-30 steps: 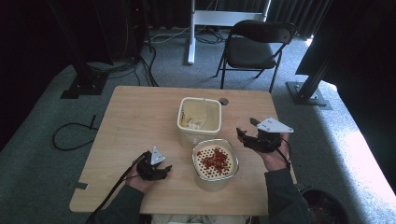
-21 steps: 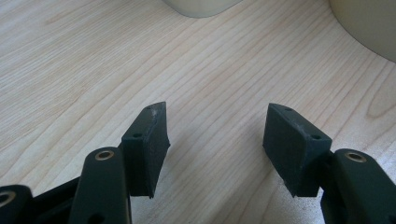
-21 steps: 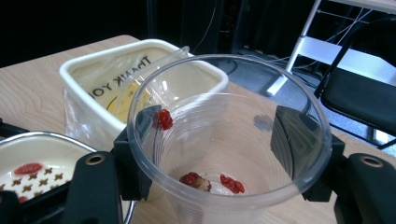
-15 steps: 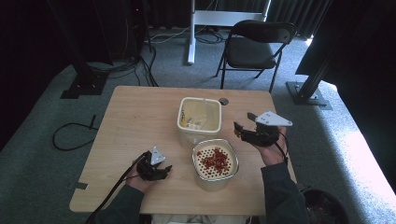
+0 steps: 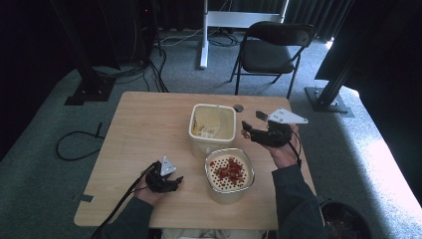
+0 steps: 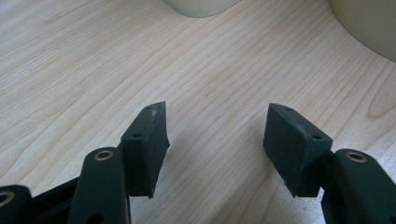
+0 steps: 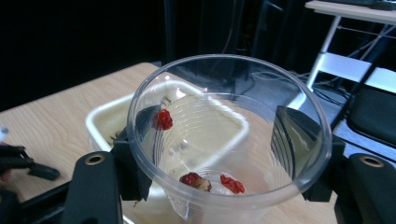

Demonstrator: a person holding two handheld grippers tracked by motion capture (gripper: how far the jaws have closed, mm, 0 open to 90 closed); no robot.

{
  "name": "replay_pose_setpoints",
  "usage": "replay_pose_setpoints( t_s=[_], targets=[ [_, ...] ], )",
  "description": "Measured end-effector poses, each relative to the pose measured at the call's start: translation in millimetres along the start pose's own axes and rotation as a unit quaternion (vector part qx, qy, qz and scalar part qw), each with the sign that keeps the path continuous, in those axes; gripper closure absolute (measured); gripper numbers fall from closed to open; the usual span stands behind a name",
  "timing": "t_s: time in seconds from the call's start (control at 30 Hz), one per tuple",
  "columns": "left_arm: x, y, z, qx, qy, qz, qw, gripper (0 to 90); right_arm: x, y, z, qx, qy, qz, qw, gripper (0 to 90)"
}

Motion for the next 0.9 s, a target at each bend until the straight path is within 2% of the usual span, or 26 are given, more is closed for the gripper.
replay_pose_setpoints(
  t_s=[0.37,0.7,0.9],
  targets=[
    [-0.1,0.0,0.1,-0.002,-0.001,0.001,1.0,40.6,30.5,25.6,8.9,0.04,0.018,-0.022,0.9988,33.6],
    [-0.1,-0.1,0.0,-0.003,0.0,0.001,1.0,40.6,50.6,50.2,25.5,0.078,0.008,-0.024,0.9966,33.1],
    [0.1,0.1,0.0,-0.002,0.001,0.0,1.0,40.6,52.6,76.5,35.9,0.102,0.009,-0.012,0.9947,32.5]
  ],
)
Point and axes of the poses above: each handheld gripper's, and its own axes: y roughly forward along the jaws, x roughly out of its top, z roughly to its left, the point moved 9 cm from there along y, roughly forward along the jaws, and after that the axes turned 7 degrees about -y, right-handed, at the moved point
